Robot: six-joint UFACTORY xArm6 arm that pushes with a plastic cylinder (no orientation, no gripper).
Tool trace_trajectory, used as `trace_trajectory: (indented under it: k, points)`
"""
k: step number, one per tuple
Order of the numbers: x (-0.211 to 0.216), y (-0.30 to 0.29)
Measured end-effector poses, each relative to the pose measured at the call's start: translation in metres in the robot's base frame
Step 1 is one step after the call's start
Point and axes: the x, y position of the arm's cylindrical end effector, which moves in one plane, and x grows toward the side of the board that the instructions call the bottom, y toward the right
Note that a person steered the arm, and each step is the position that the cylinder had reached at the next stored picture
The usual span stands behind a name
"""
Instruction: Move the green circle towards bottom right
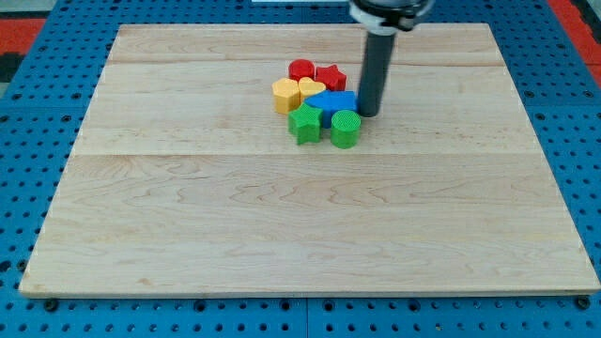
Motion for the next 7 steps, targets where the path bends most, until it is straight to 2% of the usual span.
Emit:
trace_trajectory:
  k: [1, 3, 4, 5, 6, 7]
  points:
    - [0.000, -0.013]
    - [0.068, -0.013]
    - [0.086, -0.013]
    - [0.066, -0.045]
    - [0.100, -0.027]
    - [0.103, -0.052]
